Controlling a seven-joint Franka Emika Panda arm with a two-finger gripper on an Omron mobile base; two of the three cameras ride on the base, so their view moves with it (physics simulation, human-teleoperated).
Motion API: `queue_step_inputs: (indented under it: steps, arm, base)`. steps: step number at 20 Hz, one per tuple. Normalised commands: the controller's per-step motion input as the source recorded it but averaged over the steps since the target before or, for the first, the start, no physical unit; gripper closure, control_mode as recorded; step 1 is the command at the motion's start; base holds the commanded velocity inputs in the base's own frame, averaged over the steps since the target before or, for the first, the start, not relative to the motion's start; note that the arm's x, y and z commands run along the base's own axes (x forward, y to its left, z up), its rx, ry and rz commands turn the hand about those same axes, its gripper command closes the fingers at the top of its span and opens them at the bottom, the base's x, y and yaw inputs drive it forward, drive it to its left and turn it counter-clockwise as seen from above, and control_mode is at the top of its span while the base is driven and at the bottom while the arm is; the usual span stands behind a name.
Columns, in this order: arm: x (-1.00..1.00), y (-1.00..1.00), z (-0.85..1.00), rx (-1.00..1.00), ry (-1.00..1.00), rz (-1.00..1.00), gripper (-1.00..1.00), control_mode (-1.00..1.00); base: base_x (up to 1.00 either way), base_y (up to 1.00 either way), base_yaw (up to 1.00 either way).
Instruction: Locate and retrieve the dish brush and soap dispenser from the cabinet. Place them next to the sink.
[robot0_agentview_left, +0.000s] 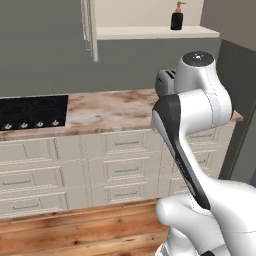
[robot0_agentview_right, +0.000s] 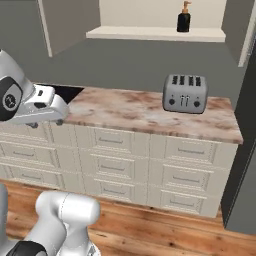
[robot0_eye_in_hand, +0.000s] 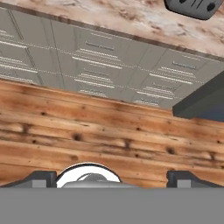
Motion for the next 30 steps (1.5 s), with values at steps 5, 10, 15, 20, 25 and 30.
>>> queue_step_inputs:
  steps: [5, 10, 15, 20, 25, 30]
  arm:
    - [0.00, 0.00, 0.00, 0.00, 0.00, 0.00, -1.00, 1.00]
    - [0.00, 0.00, 0.00, 0.00, 0.00, 0.00, -1.00, 1.00]
    - [0.00, 0.00, 0.00, 0.00, 0.00, 0.00, -1.00, 1.00]
    - [0.00, 0.00, 0.00, 0.00, 0.00, 0.00, -1.00, 1.00]
    - [0.00, 0.00, 0.00, 0.00, 0.00, 0.00, -1.00, 1.00]
    - [0.00, 0.00, 0.00, 0.00, 0.00, 0.00, -1.00, 1.00]
  base:
    - [0.25, -0.15, -0.13]
    - [0.38, 0.14, -0.02]
    - [0.76, 0.03, 0.00]
    - [0.81, 0.00, 0.00]
    - [0.73, 0.00, 0.00]
    - [0.63, -0.10, 0.00]
